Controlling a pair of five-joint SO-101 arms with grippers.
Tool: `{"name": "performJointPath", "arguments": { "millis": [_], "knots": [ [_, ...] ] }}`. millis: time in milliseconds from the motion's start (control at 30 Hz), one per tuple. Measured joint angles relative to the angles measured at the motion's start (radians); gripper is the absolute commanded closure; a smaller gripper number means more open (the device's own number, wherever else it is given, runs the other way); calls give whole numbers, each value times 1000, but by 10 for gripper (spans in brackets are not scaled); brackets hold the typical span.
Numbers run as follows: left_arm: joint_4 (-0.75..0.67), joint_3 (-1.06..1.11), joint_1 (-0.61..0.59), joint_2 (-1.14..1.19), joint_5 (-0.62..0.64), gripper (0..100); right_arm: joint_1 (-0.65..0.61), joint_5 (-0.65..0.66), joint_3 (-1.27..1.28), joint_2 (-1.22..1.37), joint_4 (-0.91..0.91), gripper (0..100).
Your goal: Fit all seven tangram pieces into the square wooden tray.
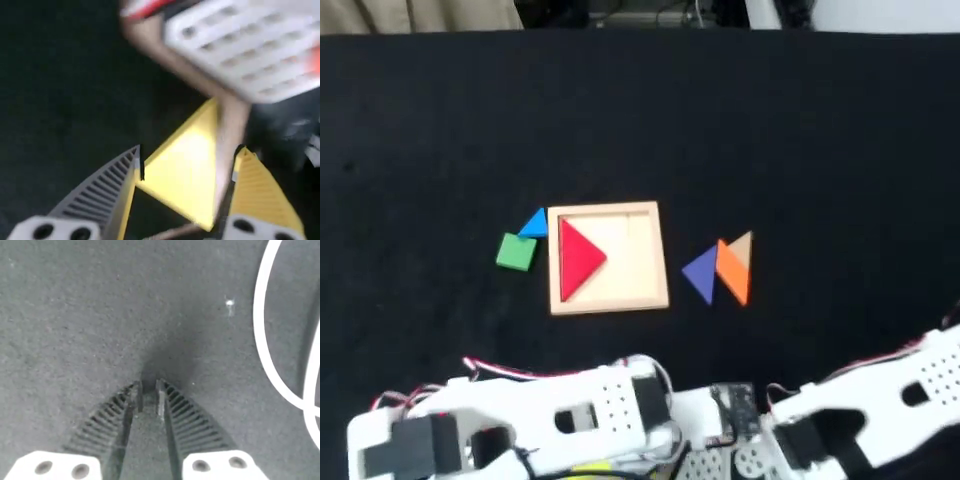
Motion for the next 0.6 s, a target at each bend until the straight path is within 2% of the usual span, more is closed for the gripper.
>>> {"name": "performJointPath", "arguments": {
  "millis": [600],
  "knots": [
    [-20,-9,-8,35,-18,708,-15,0,-11,-2,61,929]
  ]
}}
